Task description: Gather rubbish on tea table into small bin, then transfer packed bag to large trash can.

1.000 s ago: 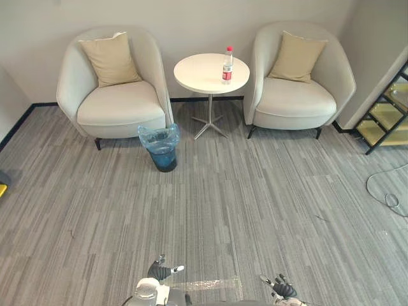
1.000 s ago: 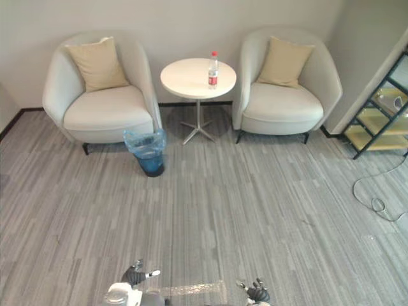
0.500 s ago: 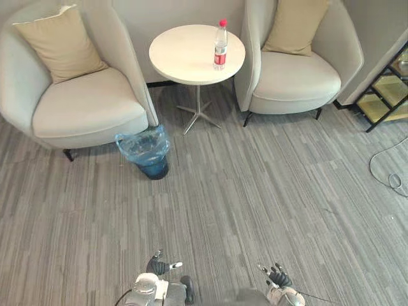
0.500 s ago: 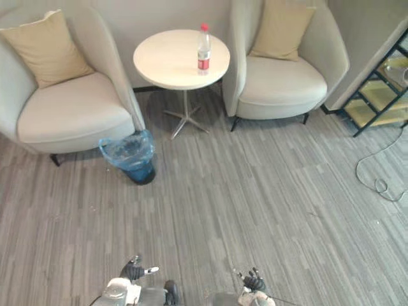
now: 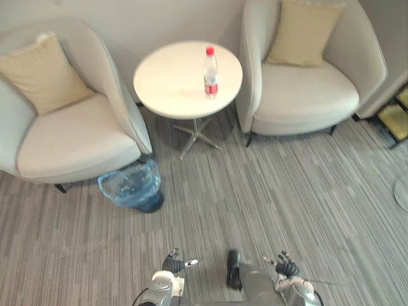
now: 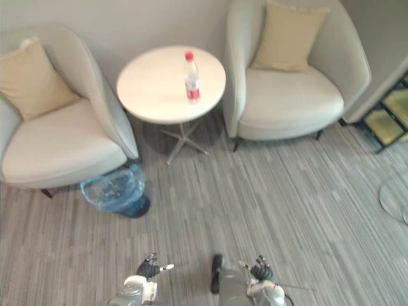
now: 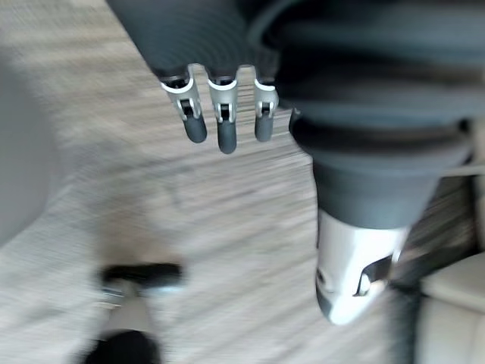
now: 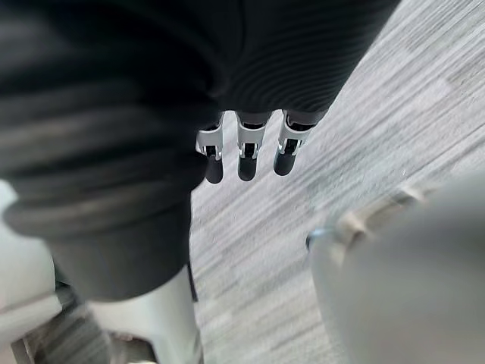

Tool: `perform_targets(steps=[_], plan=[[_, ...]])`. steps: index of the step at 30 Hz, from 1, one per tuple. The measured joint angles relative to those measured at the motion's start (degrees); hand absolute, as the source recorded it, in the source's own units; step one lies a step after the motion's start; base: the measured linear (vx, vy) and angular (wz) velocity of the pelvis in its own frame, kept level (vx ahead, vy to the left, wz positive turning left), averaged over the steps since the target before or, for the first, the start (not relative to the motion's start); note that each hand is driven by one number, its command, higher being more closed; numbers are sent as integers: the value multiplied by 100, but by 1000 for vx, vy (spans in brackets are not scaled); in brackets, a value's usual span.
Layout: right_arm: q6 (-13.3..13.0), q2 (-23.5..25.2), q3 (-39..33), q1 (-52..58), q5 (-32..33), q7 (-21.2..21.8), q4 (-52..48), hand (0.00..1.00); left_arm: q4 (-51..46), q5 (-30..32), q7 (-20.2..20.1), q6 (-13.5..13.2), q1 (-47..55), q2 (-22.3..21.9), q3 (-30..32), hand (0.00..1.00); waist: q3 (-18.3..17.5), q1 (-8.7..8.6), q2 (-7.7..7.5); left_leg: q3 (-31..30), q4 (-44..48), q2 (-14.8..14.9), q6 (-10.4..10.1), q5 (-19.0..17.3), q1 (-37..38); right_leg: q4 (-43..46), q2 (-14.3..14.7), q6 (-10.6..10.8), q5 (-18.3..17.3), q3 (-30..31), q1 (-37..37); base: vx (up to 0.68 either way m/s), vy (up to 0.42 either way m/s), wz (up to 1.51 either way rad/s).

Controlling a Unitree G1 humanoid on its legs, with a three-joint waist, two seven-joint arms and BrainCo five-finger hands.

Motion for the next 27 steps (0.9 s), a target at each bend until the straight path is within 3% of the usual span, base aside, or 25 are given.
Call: perform_targets(steps=[1,3,5,6,7,8,9,11,13,16,17,18,20,22,23,25,26,27], plan=[[-17,71,2,-2,2,-4,-1,0,-89,-2,0,-6,28,2,-5,0,-21,3,-56,163,-73,-7,83,-159,-239,-137,0,23,-88,8,165,350,-149,13],[-25,177,5,-74,5,-9,26,0,-205,-7,-1,-40,26,-6,-44,0,-31,75,-100,400,-981,-214,256,-408,-739,-391,-3,321,-184,5,466,246,-70,1],[-24,258,11,-164,5,-14,50,0,-218,-21,4,-48,-12,-4,-54,0,-32,151,-92,297,-2878,-697,306,-316,-927,-567,-9,428,-260,68,655,338,25,-18],[-23,270,12,-168,3,-19,87,0,-222,-55,4,-51,-15,-1,-66,0,-33,203,-92,163,-3961,-955,295,-11,-880,-641,-12,438,-284,129,776,405,92,-37],[-22,274,15,-174,3,-23,185,0,-232,-74,2,-62,-28,17,-79,0,-41,315,-121,24,-4559,-1130,283,588,-789,-722,-12,509,-359,272,922,466,131,-53],[-19,288,23,-193,3,-22,281,0,-222,-109,3,-76,-30,42,-79,0,-75,382,-170,21,-4666,-1176,366,953,-670,-763,-14,552,-388,406,1021,524,136,-52],[-1,358,27,-255,-6,-23,340,0,-179,-111,-2,-88,-54,112,-64,0,-125,385,-258,37,-4659,-1321,611,1153,-643,-796,-126,579,-452,537,1135,451,103,-28],[5,370,20,-243,-10,-20,351,0,-167,-108,-17,-77,-80,202,-34,0,-168,325,-446,95,-4293,-1445,795,824,-722,-703,-326,627,-477,701,1135,554,131,-7],[8,336,20,-276,-29,-6,470,0,-139,-105,-26,-55,-69,232,-28,0,-230,395,-481,221,-4102,-1502,854,443,-552,-187,-433,723,-536,933,1073,475,157,-21],[14,346,17,-246,-250,57,539,0,42,-105,-59,-2,-68,331,-95,0,-266,360,-525,242,-4305,-1655,947,7,141,2484,-676,1193,-675,1209,206,378,122,-6],[20,366,10,-245,-250,93,530,0,101,-107,-57,6,-74,398,-172,0,-279,331,-576,215,-4415,-1747,978,-85,429,3364,-822,1192,-775,1206,-118,382,46,14],[12,341,14,-222,-249,106,534,0,194,-113,-51,8,-72,473,-300,0,-280,310,-562,180,-4506,-1765,982,-174,723,3741,-965,1038,-986,977,-301,439,39,13],[10,321,14,-223,-250,111,525,0,308,-113,-35,14,-65,535,-302,0,-287,281,-485,82,-4783,-1722,983,-195,1144,3584,-1110,804,-1257,478,-588,343,1,24],[3,288,13,-247,-252,126,489,0,326,-112,-29,19,-65,548,-312,0,-305,211,-430,-163,-4857,-1534,980,-197,1260,2814,-969,756,-1333,295,-928,318,-81,63],[0,277,13,-260,-252,130,478,0,325,-112,-29,19,-64,543,-319,0,-295,183,-408,-301,-4855,-1410,971,-202,1294,2288,-867,776,-1245,339,-1051,316,-137,77],[-20,273,16,-263,-250,129,471,0,314,-114,-23,13,-26,554,-316,0,-300,162,-421,-535,-4842,-1252,808,-298,1412,1150,-722,816,-601,599,-1136,347,-208,74],[-23,290,27,-228,-251,128,506,0,308,-113,-12,3,2,596,-315,0,-362,159,-524,-650,-4826,-1285,614,-422,1485,558,-741,778,16,830,-1115,389,-273,64],[-17,265,28,-199,-247,134,523,0,367,-115,-9,12,3,625,-294,0,-383,141,-549,-821,-4807,-1256,420,-591,1579,609,-723,719,514,916,-1103,370,-278,50]])
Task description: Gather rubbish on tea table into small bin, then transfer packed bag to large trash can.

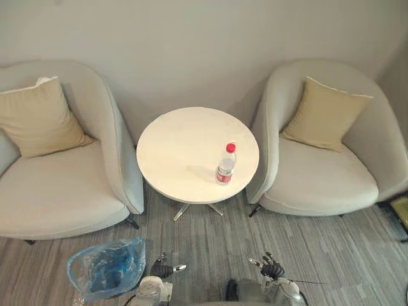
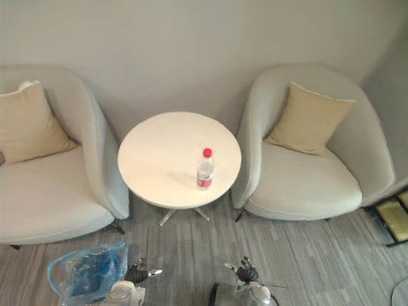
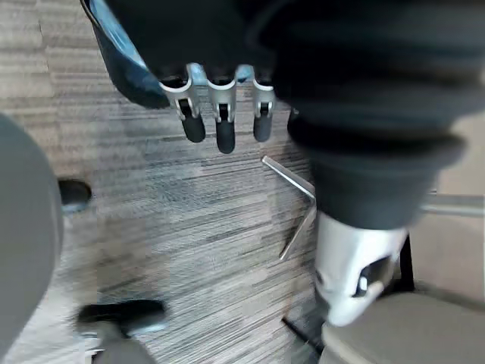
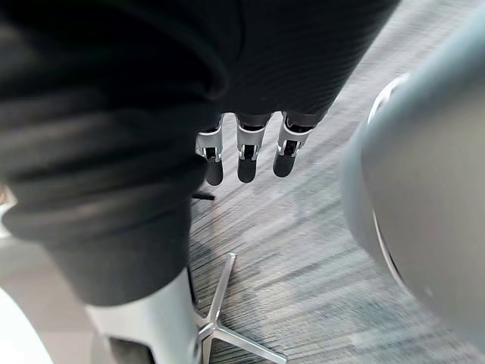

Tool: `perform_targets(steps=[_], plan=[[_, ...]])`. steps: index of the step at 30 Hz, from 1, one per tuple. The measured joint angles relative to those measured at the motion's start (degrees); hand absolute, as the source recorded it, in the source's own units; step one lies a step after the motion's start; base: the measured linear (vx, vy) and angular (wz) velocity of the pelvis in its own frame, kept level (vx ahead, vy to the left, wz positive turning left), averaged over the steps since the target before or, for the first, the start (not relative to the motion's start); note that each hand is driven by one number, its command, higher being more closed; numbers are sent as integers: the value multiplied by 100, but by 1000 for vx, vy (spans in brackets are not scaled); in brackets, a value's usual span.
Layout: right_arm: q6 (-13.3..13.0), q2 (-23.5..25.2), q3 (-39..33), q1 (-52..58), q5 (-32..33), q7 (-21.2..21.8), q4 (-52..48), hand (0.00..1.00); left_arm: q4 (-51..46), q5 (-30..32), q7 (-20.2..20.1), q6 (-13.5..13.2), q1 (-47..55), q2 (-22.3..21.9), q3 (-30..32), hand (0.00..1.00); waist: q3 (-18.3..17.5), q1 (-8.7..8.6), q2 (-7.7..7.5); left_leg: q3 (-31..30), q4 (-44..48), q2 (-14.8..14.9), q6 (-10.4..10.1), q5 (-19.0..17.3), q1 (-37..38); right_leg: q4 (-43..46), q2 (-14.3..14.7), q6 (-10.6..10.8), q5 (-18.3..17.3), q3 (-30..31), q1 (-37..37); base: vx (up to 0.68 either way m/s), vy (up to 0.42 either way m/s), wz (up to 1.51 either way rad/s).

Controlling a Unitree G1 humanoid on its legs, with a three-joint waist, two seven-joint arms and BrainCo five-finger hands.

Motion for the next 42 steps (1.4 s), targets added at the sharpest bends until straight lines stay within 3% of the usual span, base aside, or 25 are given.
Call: perform_targets(steps=[1,4,6,7,9,11,12,14,17,22,27,35,42], plan=[[-10,-75,-2,-30,-1,-6,3,0,65,4,3,1,10,-94,23,0,-32,0,195,-85,74,186,-19,-45,11,102,104,-56,-34,-129,63,418,-317,44],[-21,-223,-23,2,4,-17,21,0,72,6,-1,-3,26,-290,90,0,-39,-81,488,-232,769,444,-61,-64,-224,-279,316,-179,-247,-496,510,299,-232,46],[-22,-241,-18,29,8,-42,11,0,44,6,-4,-3,-22,-367,273,0,26,-94,537,-198,1914,620,-276,-30,-666,-603,473,-256,-285,-646,952,237,-191,44],[-21,-228,-4,57,9,-49,11,0,-9,5,2,-9,-44,-350,274,0,89,-77,461,-71,2694,775,-527,75,-947,-795,531,-337,-325,-708,1229,164,-124,22],[-21,-222,-4,86,10,-74,7,0,-21,2,-2,-9,-43,-360,241,0,102,-71,453,526,2945,966,-427,-113,-1180,-982,537,-400,-374,-803,1612,178,-91,7],[-22,-221,-1,90,7,-100,0,0,-46,2,-5,-8,-71,-378,114,0,109,-75,442,790,2339,900,-358,-168,-1318,-1064,480,-374,-360,-787,1709,130,2,-7],[-25,-229,1,82,4,-115,-27,0,-58,3,-7,-8,-88,-376,10,0,110,-73,450,812,1644,811,-286,9,-1413,-1064,444,-321,-375,-774,1704,132,57,-4],[-33,-284,11,82,-26,-162,-60,0,-49,6,0,-11,-121,-362,-39,0,130,-57,501,813,958,673,-328,491,-1421,-1061,463,-172,-432,-678,1739,174,104,4],[-46,-229,402,106,-317,-164,-194,0,-44,16,6,-6,-111,-177,-206,0,96,-42,283,865,527,457,-239,626,-1215,-1265,300,-57,-397,-621,1788,133,78,3],[-93,-212,776,284,-773,-224,-881,0,0,22,8,-3,-76,-119,-249,0,96,-30,323,877,89,269,-184,759,-887,-1347,197,1,-440,-582,1951,81,34,3],[-144,-420,1175,451,-1572,-390,-2427,0,-17,168,11,-5,-74,-69,-426,0,84,-23,320,859,-478,272,-220,1088,-829,-1333,251,-1,-443,-566,1749,-4,-51,1],[-256,-605,1372,706,-2867,-495,-3508,0,-78,244,3,-11,8,27,-492,0,-54,-8,133,886,-747,265,-225,1160,-747,-1340,276,-5,-445,-461,1665,2,-7,-5],[-301,-602,1356,658,-3136,-562,-3907,0,-107,244,-13,-12,33,51,-526,0,-84,-8,101,850,-829,235,-201,1193,-752,-1381,269,-5,-444,-464,1650,6,1,1]])
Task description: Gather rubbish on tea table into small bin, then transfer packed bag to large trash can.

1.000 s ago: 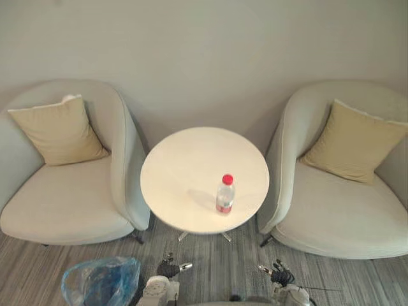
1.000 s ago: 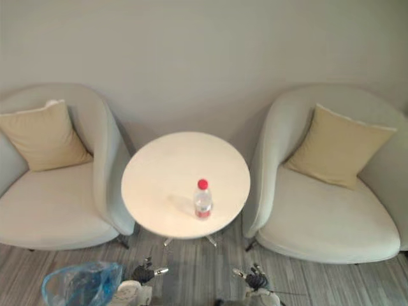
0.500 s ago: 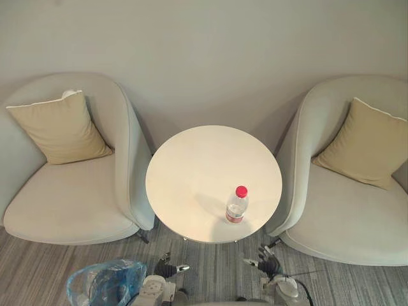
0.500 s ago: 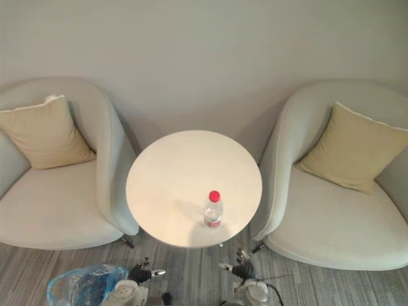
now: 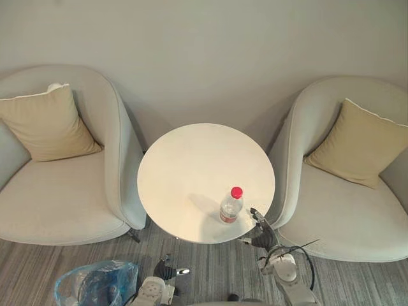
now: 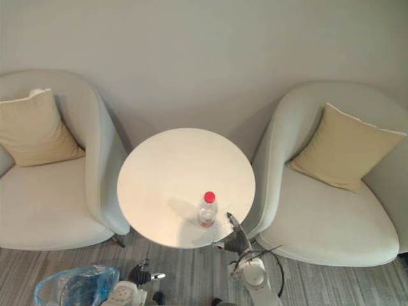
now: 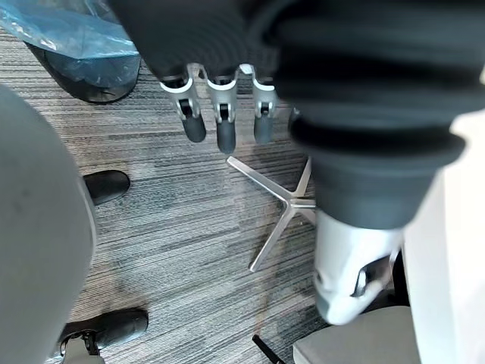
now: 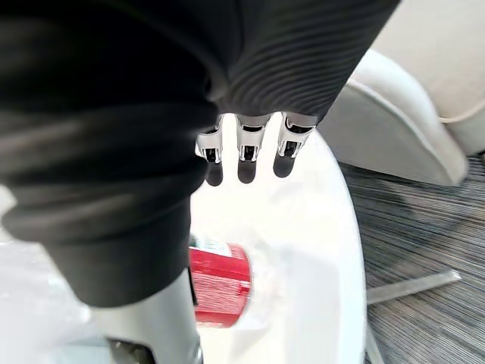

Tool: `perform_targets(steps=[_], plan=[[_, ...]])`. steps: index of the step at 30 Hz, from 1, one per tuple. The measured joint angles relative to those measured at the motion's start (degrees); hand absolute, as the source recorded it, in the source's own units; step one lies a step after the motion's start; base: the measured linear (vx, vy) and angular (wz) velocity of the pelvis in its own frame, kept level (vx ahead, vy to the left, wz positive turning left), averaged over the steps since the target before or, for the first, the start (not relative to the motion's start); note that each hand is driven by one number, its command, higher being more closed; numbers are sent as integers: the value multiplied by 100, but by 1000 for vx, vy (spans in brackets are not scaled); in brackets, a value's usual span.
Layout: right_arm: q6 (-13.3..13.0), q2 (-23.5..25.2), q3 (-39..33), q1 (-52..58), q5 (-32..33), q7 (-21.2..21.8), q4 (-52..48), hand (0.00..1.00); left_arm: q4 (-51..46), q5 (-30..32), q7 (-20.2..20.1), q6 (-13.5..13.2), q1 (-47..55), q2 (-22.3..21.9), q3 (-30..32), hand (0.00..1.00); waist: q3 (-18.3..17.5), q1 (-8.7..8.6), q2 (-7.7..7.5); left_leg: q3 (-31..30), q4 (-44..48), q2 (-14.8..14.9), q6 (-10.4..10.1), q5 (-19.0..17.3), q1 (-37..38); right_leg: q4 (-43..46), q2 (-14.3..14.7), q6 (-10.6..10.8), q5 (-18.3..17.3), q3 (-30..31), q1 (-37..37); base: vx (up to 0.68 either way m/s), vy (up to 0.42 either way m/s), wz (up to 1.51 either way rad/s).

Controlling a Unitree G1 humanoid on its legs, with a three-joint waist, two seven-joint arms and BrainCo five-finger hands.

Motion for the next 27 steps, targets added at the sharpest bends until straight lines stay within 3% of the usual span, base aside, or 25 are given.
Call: perform_targets(steps=[13,25,26,27], plan=[[3,17,-194,-672,395,-408,16,0,-86,-6,-29,-9,15,-4,-1,0,-28,73,43,-331,-162,-51,43,187,-316,-77,-16,-42,41,-299,-173,-11,-2,13],[-2,39,-216,-1775,1078,-483,473,0,-374,-31,15,-66,-61,26,1,0,440,194,133,-571,-169,-126,82,368,-717,-56,-78,-31,132,-503,-468,-33,13,10],[3,85,-204,-1897,1148,-486,601,100,-375,-31,17,-73,-76,27,1,0,476,203,144,-598,-169,-136,84,370,-734,-57,-85,-31,131,-535,-468,-4,13,13],[2,135,-192,-1993,1166,-485,711,100,-375,-31,17,-90,-78,28,1,0,483,201,149,-621,-168,-146,87,377,-771,-63,-93,-31,131,-565,-487,3,14,13]])
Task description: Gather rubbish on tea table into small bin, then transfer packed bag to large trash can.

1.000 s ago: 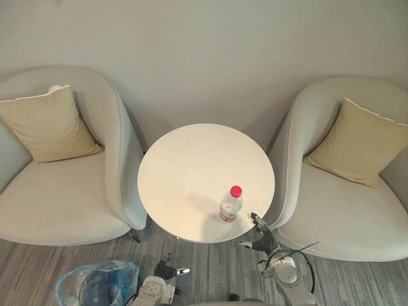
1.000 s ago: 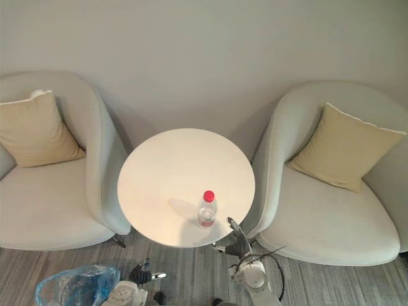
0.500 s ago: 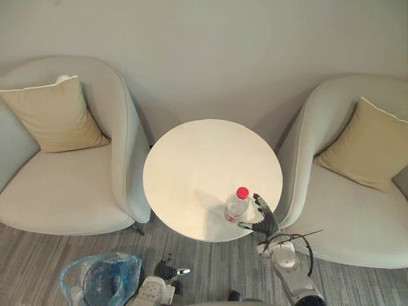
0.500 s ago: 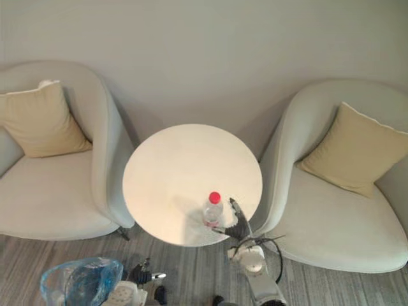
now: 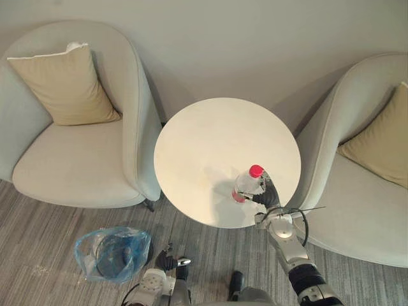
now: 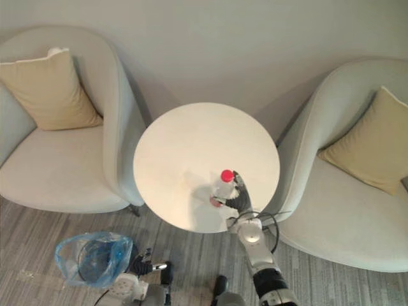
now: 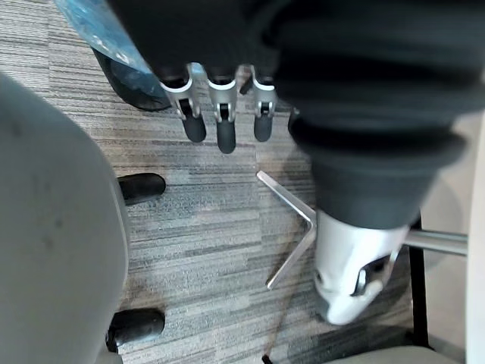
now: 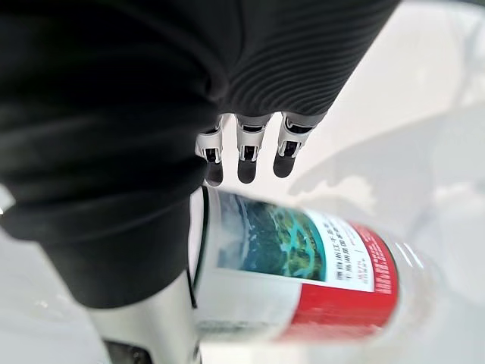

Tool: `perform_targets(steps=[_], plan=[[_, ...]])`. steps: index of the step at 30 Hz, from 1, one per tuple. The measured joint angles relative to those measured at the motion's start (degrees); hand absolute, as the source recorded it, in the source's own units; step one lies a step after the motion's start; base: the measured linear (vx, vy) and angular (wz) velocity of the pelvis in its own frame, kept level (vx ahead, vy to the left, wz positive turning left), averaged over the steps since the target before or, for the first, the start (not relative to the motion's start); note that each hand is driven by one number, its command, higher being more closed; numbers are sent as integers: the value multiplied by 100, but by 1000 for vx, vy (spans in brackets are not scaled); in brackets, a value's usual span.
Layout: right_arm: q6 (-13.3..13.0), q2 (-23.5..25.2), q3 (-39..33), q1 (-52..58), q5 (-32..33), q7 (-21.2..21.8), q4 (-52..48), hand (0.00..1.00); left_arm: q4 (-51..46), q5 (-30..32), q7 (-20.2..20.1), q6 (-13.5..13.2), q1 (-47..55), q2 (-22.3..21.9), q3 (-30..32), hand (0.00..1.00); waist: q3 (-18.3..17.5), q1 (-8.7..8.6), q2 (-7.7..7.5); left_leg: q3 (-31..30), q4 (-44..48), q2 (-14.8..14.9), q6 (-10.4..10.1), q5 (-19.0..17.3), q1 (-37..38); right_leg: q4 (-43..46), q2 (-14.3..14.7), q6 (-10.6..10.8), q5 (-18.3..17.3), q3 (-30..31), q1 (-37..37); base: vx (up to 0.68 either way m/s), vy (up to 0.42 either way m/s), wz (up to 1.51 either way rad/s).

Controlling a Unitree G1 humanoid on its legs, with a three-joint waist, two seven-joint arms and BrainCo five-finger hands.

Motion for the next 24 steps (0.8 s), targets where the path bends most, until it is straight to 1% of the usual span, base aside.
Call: perform_targets(steps=[3,6,9,12,16,19,21,24], plan=[[3,53,31,-128,169,-7,80,100,-40,1,2,-30,-19,-1,0,0,57,34,8,-74,6,-21,8,6,-68,-1,-14,0,0,-60,-24,20,15,14],[-10,42,183,-410,227,12,220,100,-94,2,7,-41,-53,8,2,0,184,39,2,-135,44,-36,8,6,-129,0,-24,0,0,-89,-39,12,12,12],[10,47,242,-616,253,48,250,100,-202,6,16,-44,-92,9,2,0,336,98,3,-164,59,-39,8,6,-142,6,-28,0,0,-122,-30,1,7,6],[19,49,265,-623,312,48,267,100,-205,7,48,-52,-150,8,3,0,406,170,4,-168,60,-48,9,6,-149,14,-39,0,0,-125,-34,0,0,0],[21,47,291,-604,364,48,223,100,-205,13,101,-54,-166,8,3,0,431,170,5,-164,61,-54,9,5,-174,55,-56,4,-3,-100,-86,0,3,-1],[20,22,285,-432,367,47,-139,100,-206,16,112,-54,-168,8,2,0,432,166,5,-155,65,-51,9,4,-174,111,-62,15,-11,-33,-123,-1,4,-1],[2,5,288,-129,358,69,-751,100,-209,22,112,-53,-169,9,2,0,431,152,4,-127,66,-50,8,1,-157,119,-66,25,-17,23,-126,-3,9,-6],[-27,3,295,140,291,121,-1219,100,-209,28,111,-52,-170,9,2,0,428,139,0,-73,66,-47,6,-5,-111,158,-73,59,-40,121,-126,-14,6,-11]])
